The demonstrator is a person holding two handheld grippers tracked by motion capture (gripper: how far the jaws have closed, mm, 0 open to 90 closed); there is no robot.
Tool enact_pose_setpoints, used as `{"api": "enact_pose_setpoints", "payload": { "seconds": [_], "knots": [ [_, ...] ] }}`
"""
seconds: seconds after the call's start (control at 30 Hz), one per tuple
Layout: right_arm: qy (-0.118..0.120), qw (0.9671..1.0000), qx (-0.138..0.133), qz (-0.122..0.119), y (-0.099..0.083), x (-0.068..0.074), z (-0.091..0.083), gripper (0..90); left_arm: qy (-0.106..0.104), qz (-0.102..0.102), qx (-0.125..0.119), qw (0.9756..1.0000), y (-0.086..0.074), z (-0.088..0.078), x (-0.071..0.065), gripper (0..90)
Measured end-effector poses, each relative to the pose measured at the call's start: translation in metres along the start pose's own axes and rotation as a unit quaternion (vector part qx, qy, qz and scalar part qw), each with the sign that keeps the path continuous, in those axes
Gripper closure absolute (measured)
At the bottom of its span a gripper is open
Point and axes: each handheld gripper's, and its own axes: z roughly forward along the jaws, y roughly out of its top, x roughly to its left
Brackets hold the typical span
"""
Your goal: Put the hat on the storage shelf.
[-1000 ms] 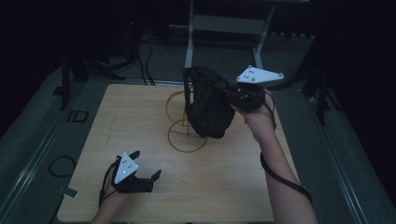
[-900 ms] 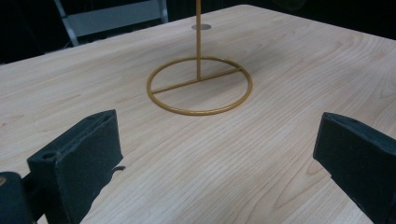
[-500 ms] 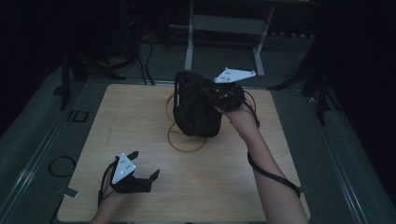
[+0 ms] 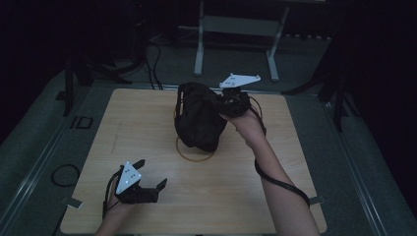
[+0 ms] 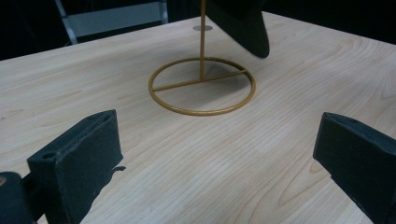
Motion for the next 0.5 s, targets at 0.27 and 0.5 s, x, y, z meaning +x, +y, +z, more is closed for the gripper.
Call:
{"api": "enact_pose_setpoints", "payload": {
  "seconds": [0.27,0.5],
  "knots": [
    [-0.006,0.9999,0.009,0.000,-0.0008,0.0045,0.0040,55.5,-0.002,-0.005,0.000,1.0000,-0.0003,0.0014,0.0000,1.5],
    [0.002,0.9999,0.008,0.009,0.0000,0.0028,-0.0012,41.8,-0.003,-0.006,-0.001,1.0000,0.0006,0.0014,0.0006,1.5]
  ]
}}
